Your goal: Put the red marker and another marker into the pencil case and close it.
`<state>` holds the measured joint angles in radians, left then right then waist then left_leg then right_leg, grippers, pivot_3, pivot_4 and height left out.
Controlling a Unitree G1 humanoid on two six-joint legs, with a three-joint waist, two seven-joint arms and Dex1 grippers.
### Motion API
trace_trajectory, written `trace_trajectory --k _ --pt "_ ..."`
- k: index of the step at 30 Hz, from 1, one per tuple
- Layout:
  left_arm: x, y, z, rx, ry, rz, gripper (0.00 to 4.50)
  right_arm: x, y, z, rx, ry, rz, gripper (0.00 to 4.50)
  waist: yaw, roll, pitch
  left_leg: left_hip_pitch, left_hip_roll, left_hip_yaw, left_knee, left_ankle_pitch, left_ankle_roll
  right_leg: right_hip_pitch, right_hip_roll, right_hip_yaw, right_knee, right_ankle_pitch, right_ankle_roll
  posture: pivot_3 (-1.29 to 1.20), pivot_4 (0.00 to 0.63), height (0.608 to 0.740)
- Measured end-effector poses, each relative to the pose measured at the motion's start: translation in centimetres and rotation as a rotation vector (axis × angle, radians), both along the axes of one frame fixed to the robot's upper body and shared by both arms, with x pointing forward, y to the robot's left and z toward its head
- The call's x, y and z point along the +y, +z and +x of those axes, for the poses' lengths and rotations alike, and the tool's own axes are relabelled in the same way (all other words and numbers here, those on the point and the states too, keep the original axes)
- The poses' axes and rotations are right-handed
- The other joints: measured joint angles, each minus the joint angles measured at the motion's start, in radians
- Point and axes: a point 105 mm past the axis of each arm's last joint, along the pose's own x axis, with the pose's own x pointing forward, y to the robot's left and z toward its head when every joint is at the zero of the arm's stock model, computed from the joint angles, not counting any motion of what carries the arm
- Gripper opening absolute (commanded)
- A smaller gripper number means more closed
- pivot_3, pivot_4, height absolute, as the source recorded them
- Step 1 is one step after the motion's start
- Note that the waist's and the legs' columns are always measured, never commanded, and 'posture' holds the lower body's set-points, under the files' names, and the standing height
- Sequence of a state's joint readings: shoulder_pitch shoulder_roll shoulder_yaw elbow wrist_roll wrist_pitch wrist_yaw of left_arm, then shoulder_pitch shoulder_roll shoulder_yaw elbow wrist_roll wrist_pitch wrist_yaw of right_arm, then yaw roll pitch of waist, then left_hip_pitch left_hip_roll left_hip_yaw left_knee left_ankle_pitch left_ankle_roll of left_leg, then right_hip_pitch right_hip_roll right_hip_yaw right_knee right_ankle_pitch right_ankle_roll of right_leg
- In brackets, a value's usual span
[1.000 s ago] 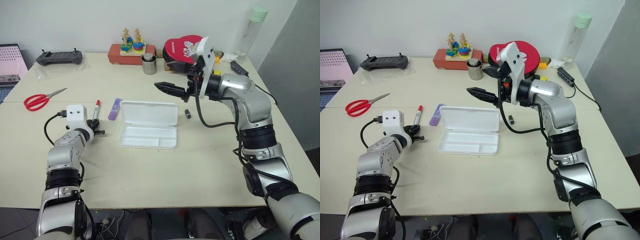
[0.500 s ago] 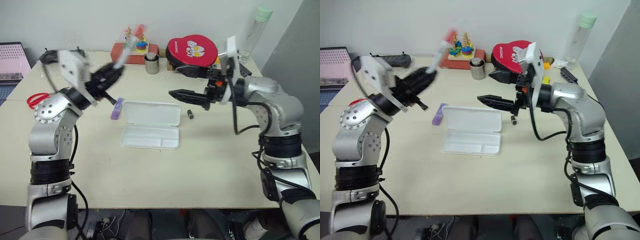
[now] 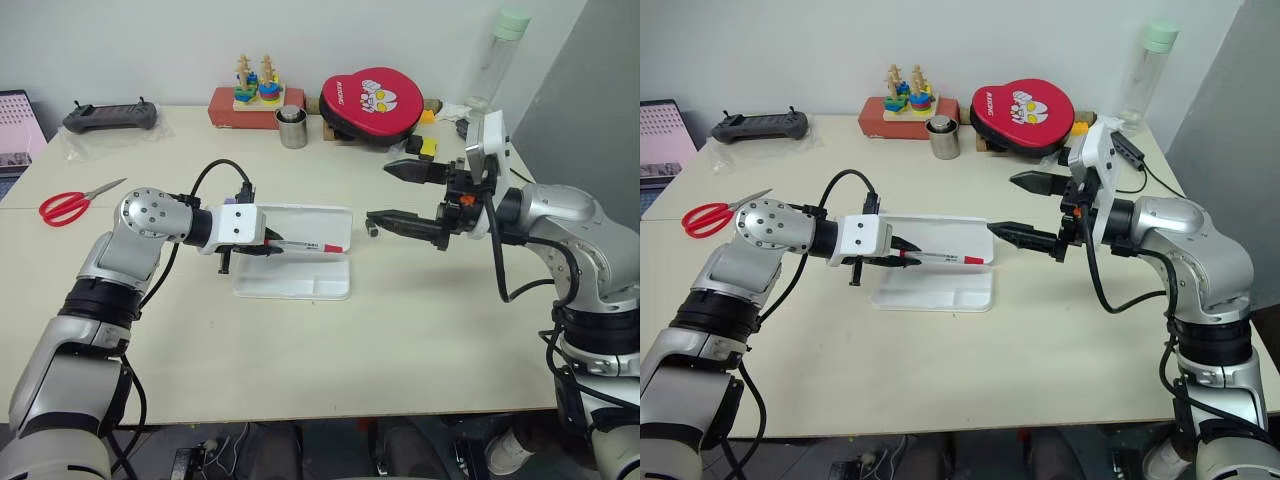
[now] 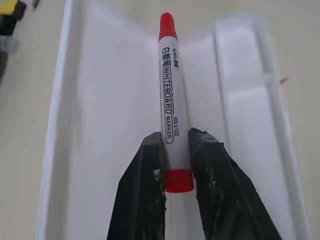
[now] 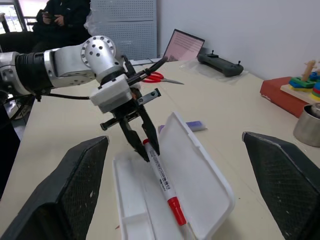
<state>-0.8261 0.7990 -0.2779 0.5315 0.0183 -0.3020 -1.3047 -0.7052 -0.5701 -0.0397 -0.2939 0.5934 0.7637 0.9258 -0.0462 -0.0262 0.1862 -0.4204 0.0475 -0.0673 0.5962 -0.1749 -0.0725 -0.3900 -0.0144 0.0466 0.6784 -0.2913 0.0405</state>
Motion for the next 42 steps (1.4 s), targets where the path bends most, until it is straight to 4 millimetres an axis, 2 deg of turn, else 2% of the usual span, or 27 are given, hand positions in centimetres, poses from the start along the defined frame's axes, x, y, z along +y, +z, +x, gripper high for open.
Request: trace_trajectory --k 4,5,11,14,16,17,20,22,24,25,28,31,33,35,38,40,42 --pt "-0.5 -1.1 -0.1 0.049 -0.033 0.000 0.46 -0.2 -0.5 -0.3 0.014 -0.023 -0.007 4.50 0.005 0.000 0.000 0.000 0.000 0.000 0.000 0.000 0.000 0.000 0.000 -0.001 0.000 0.000 0.000 0.00 0.150 0.740" --pt "-0.7 -1.4 -0.1 0.060 -0.041 0.007 0.81 -0.3 -0.4 -0.4 0.010 -0.028 -0.012 4.50 0.006 0.000 0.000 0.000 0.000 0.000 0.000 0.000 0.000 0.000 0.000 -0.001 0.000 0.000 0.000 0.00 0.150 0.740" --pt "-0.4 -2.2 -0.1 0.117 -0.002 0.034 2.00 -0.4 -0.6 -0.4 0.017 -0.045 -0.013 4.50 0.004 0.000 0.000 0.000 0.000 -0.001 0.000 0.000 0.000 0.000 0.000 -0.001 0.001 -0.001 0.001 0.00 0.150 0.740" --pt "-0.4 -2.1 0.0 0.116 0.010 0.021 2.53 -0.3 -0.6 -0.5 0.019 -0.038 -0.008 4.50 0.005 0.000 0.000 0.000 0.000 -0.001 0.001 0.000 0.000 0.000 0.000 -0.001 0.001 -0.001 0.002 0.00 0.150 0.740" --pt "-0.8 -1.6 0.0 0.120 0.022 -0.049 2.88 -0.3 -0.6 -0.5 0.021 -0.033 -0.005 4.50 0.006 0.000 0.000 0.000 0.000 -0.001 0.001 0.000 0.000 0.000 0.000 -0.001 0.001 -0.001 0.001 0.00 0.150 0.740" --pt "-1.4 -0.9 -0.1 0.133 0.030 -0.124 3.01 -0.3 -0.5 -0.5 0.023 -0.030 -0.003 4.50 0.006 0.000 0.000 0.000 0.000 -0.001 0.001 0.000 0.000 0.000 0.000 -0.001 0.001 -0.001 0.001 0.00 0.150 0.740" --pt "-3.4 3.1 0.2 0.163 0.067 -0.486 3.75 0.2 0.2 -0.6 0.006 -0.010 0.011 4.50 0.006 0.000 0.000 -0.001 0.000 -0.003 0.003 0.000 0.000 0.000 0.000 -0.003 0.002 -0.001 0.002 0.00 0.150 0.740" --pt "-3.2 6.4 1.2 0.111 0.149 -0.692 4.15 0.6 1.2 -0.3 -0.017 -0.004 0.038 4.50 0.005 0.000 0.000 -0.001 0.000 -0.004 0.004 0.000 0.000 0.001 0.000 -0.003 0.002 -0.002 0.003 0.00 0.150 0.740" --pt "-1.9 9.6 2.7 0.005 0.285 -0.879 4.46 1.0 2.3 0.3 -0.044 -0.018 0.080 4.50 0.000 0.000 0.000 0.000 0.000 -0.004 0.005 0.000 0.000 0.001 0.000 -0.003 0.002 -0.001 0.004 0.00 0.150 0.740" --pt "-0.6 11.0 3.4 -0.053 0.378 -0.976 4.46 1.3 3.0 0.8 -0.057 -0.029 0.105 4.50 -0.004 0.000 0.000 0.001 0.000 -0.004 0.005 0.000 0.000 0.002 0.000 -0.002 0.002 -0.001 0.004 0.00 0.150 0.740" --pt "3.4 11.9 4.5 -0.155 0.638 -1.147 4.46 1.7 4.1 1.9 -0.083 -0.068 0.138 4.50 -0.009 0.000 0.000 0.002 0.000 -0.003 0.005 0.000 0.000 0.003 0.000 -0.001 0.003 0.000 0.005 0.00 0.150 0.740" --pt "7.7 10.2 5.0 -0.201 0.914 -1.224 4.46 2.2 4.8 3.0 -0.103 -0.096 0.149 4.50 -0.009 0.000 0.000 0.002 0.000 -0.004 0.005 0.000 0.000 0.003 0.000 -0.002 0.003 0.002 0.001 0.00 0.150 0.740" --pt "9.1 8.0 5.0 -0.167 1.020 -1.212 4.46 2.8 5.2 3.5 -0.099 -0.097 0.166 4.50 -0.008 0.000 0.000 0.002 -0.001 -0.003 0.004 0.000 0.000 0.002 0.000 -0.002 0.003 0.002 0.001 0.00 0.150 0.740" --pt "9.3 4.3 5.1 -0.081 1.089 -1.128 4.46 3.5 5.7 3.9 -0.110 -0.095 0.165 4.50 -0.005 0.000 0.000 0.002 -0.001 -0.003 0.004 0.000 0.000 0.002 -0.001 -0.002 0.003 0.002 0.000 0.00 0.150 0.740" --pt "8.3 -1.3 5.0 0.067 1.142 -1.000 4.46 4.8 5.5 4.2 -0.109 -0.071 0.159 4.50 0.008 -0.001 0.000 0.001 -0.001 -0.004 0.004 0.000 0.000 0.002 -0.001 -0.003 0.002 0.002 0.000 0.00 0.150 0.740" --pt "8.1 -3.5 4.9 0.127 1.170 -0.947 4.46 5.3 4.8 4.6 -0.092 -0.066 0.148 4.50 0.015 -0.001 0.000 0.000 -0.001 -0.004 0.004 0.000 0.000 0.001 -0.001 -0.003 0.002 0.002 0.000 0.00 0.150 0.740" --pt "8.5 -4.3 5.0 0.130 1.202 -0.917 4.46 5.8 4.2 4.7 -0.073 -0.050 0.139 4.50 0.017 -0.001 0.000 -0.001 -0.001 -0.004 0.004 0.000 0.000 0.001 -0.001 -0.004 0.002 0.002 0.000 0.00 0.150 0.740"
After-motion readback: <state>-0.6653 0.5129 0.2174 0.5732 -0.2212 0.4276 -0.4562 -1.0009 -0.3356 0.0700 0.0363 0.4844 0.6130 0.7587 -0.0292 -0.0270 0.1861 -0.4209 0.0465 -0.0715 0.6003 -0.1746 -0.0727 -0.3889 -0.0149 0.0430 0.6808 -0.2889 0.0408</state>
